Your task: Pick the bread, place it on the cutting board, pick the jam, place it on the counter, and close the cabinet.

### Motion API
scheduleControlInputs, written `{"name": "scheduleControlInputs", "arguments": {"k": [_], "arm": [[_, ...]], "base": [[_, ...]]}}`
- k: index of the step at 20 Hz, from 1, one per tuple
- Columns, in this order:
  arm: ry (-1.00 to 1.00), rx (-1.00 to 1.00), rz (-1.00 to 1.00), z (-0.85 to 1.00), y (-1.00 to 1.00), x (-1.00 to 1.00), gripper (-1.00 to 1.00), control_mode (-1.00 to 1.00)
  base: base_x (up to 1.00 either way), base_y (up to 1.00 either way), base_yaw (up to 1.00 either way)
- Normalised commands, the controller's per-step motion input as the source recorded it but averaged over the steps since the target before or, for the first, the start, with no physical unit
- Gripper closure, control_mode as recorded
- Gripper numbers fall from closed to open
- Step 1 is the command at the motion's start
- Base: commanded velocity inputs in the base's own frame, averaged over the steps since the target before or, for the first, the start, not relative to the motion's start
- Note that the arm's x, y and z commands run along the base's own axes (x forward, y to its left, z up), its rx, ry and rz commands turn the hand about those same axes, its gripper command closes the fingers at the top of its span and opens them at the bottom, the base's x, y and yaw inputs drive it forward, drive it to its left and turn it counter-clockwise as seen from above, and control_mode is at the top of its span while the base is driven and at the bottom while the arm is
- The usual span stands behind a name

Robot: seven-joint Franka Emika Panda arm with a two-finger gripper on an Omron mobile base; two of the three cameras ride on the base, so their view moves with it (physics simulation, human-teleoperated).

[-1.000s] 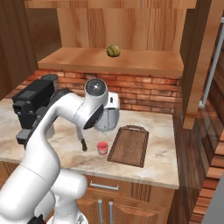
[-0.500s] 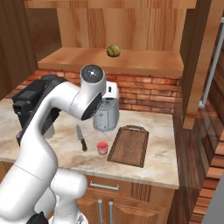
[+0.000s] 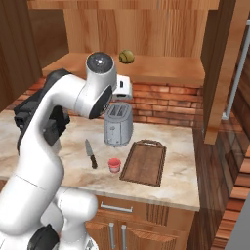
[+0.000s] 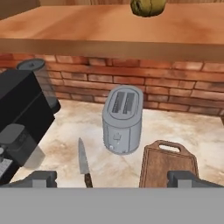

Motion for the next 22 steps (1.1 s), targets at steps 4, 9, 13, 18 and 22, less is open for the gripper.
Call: {"name": "scheduleControlInputs", "arguments": {"k": [4, 9, 13, 18, 22], "arm": [[0.0, 0.0, 0.0, 0.35, -0.02, 0.0, -1.0, -1.0], [0.0, 0.0, 0.0, 0.15, -0.01, 0.04, -1.0, -1.0], [0.0, 0.0, 0.0, 0.1, -0.09, 0.13, -1.0, -1.0], [-0.06, 0.0, 0.0, 0.0, -0.14, 0.15, -1.0, -1.0], [-0.08, 0.0, 0.0, 0.0, -0.12, 0.18, -1.0, -1.0]], "base": [[0.0, 0.0, 0.0], [0.0, 0.0, 0.0], [0.0, 0.0, 0.0], [0.0, 0.0, 0.0], [0.0, 0.0, 0.0]]}}
